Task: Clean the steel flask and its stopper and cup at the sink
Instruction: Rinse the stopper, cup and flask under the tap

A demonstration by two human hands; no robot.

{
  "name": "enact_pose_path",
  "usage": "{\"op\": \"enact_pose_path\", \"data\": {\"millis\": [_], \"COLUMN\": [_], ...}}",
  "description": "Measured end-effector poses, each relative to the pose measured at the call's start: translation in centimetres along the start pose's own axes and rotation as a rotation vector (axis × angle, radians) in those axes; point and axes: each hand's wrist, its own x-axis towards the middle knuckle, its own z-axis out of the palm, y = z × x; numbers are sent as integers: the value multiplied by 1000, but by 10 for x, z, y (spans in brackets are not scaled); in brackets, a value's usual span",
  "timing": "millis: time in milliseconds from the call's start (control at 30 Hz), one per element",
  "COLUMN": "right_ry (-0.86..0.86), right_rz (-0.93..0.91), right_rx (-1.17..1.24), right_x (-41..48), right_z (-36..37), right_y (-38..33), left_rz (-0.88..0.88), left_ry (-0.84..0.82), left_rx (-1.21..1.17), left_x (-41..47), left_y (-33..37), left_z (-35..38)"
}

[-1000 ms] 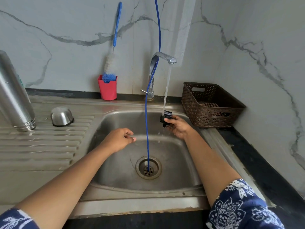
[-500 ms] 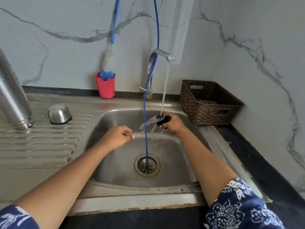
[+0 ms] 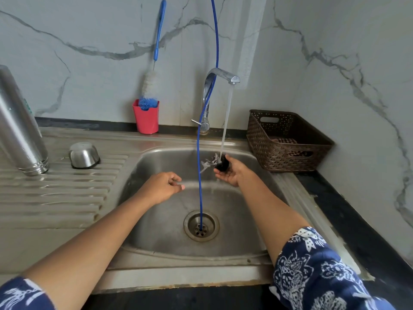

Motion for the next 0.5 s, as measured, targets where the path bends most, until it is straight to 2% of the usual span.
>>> {"op": "enact_pose_path", "data": {"millis": [200,500], "right_ry": [-4,24], "right_rz": [52,130], "right_rx": [-13,173], "right_x": [2,-7], "right_z": [-1,2], "right_y": [4,-6], "left_rz": [0,-6], "left_ry": [-11,0], "left_rx": [6,-8], "left_x": [4,3], "left_y": [-2,-3], "left_z": [1,0]}}
